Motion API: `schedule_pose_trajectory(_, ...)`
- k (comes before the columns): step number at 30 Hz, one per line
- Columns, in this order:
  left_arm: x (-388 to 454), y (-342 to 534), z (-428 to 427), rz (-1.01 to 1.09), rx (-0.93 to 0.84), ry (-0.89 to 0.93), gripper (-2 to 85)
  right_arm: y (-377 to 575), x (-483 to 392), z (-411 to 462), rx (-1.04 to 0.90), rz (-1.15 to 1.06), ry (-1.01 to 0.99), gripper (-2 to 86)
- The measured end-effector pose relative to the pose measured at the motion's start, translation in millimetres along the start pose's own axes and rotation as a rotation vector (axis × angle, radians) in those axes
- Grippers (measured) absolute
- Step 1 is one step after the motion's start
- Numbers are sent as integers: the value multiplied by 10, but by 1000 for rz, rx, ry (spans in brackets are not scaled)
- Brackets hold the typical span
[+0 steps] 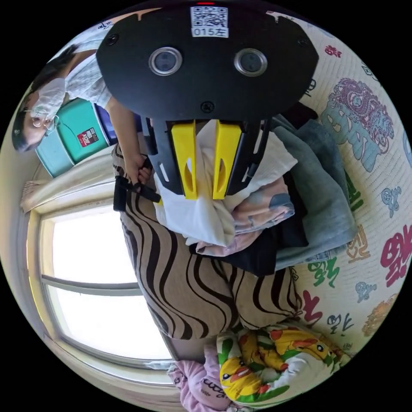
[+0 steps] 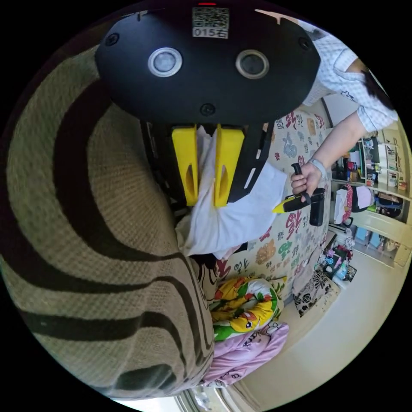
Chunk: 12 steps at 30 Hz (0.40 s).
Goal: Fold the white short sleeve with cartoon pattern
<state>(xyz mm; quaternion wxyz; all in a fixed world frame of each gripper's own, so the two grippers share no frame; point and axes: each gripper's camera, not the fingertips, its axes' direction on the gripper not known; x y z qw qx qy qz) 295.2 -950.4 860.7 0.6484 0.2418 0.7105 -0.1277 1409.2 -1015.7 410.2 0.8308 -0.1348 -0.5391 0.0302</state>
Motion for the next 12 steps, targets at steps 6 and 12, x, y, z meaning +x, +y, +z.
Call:
schedule_pose_trajectory(6, 307, 476, -364, 143, 87, -99, 126, 623, -287, -336, 201, -63, 71, 83)
schedule_pose_trajectory(12, -14, 1645, -256, 16, -15, -332, 120, 1881, -347, 268, 258, 169, 163, 85)
